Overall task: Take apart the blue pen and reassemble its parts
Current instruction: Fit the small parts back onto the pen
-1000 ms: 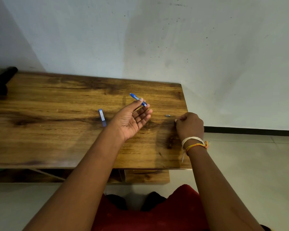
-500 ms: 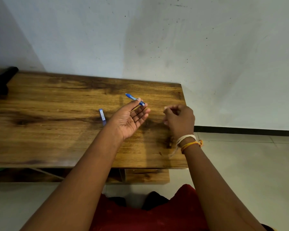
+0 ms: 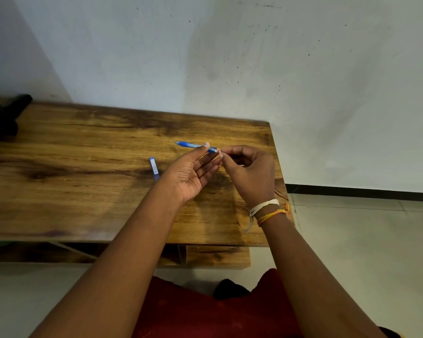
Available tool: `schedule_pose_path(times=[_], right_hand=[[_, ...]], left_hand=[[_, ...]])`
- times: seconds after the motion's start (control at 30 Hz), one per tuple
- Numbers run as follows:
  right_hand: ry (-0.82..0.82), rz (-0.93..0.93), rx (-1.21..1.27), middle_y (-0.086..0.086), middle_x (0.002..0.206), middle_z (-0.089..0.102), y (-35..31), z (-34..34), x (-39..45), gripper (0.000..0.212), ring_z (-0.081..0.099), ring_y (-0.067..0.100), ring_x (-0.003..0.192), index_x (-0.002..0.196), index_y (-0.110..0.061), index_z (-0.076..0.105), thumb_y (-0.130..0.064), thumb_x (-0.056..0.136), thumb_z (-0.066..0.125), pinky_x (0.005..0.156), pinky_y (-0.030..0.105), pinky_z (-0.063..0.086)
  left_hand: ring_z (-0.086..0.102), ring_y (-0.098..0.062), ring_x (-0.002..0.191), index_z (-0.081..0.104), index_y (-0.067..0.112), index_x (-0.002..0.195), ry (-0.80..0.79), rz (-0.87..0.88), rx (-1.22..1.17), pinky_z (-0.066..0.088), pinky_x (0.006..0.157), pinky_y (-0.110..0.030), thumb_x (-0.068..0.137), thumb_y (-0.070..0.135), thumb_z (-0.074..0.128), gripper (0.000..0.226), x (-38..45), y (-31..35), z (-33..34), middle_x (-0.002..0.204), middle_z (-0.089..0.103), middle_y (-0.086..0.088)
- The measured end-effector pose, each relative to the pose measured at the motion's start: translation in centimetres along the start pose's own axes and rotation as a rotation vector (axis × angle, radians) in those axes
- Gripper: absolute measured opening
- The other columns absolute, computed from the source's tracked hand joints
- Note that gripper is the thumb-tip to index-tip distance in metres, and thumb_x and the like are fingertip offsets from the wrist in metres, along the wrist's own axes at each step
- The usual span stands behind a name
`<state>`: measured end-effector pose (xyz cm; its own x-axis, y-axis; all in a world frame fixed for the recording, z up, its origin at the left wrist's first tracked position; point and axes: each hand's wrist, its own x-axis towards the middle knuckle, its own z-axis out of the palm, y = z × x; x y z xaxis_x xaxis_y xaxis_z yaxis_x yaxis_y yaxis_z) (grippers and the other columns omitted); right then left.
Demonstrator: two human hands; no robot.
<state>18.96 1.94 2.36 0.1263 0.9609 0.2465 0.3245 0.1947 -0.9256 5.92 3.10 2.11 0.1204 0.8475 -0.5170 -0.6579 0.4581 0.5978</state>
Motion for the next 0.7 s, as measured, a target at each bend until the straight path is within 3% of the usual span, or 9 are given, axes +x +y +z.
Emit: schedule_pose_path(times=[0.2,0.33,0.53,0.7], right_hand=[[-0.009,0.013,-0.01,-0.002,0.082,0.075,0.08,0.1,0.02,0.01,0.072,0.01,0.074,0.091,-0.015,0.076,-0.01,0.082,0.073,0.065,0.021,0.059],[-0.016,0.028,-0.034,-0.001,0.082,0.075,0.14,0.14,0.01,0.01,0.072,0.011,0.072,0.091,-0.013,0.076,-0.009,0.082,0.072,0.063,0.022,0.06],[-0.042,0.008,-0.092,-0.003,0.079,0.073,0.19,0.13,0.03,0.009,0.07,0.006,0.069,0.089,-0.012,0.075,-0.009,0.082,0.072,0.058,0.015,0.055],[-0.067,-0.008,-0.159,-0.002,0.075,0.073,0.46,-0.14,0.07,0.007,0.068,0.006,0.064,0.087,-0.011,0.076,-0.01,0.081,0.072,0.057,0.018,0.056]], left_hand=[[0.072,-0.013,0.063,0.066,0.007,0.091,-0.006,-0.008,0.037,0.059,0.058,-0.022,0.087,0.016,0.065,0.01,-0.04,0.05,0.01,0.072,0.075,-0.008],[0.072,-0.013,0.063,0.066,0.008,0.09,-0.011,-0.007,0.057,0.059,0.061,-0.023,0.088,0.016,0.065,0.009,-0.01,0.05,-0.06,0.071,0.075,-0.007],[0.072,-0.012,0.062,0.065,0.008,0.087,0.002,-0.006,0.083,0.058,0.063,-0.023,0.087,0.016,0.065,0.008,0.01,0.05,-0.11,0.068,0.074,-0.006],[0.071,-0.011,0.059,0.063,0.008,0.084,0.022,0.031,0.12,0.059,0.061,-0.023,0.087,0.013,0.065,0.006,0.19,-0.19,0.09,0.065,0.073,-0.004]])
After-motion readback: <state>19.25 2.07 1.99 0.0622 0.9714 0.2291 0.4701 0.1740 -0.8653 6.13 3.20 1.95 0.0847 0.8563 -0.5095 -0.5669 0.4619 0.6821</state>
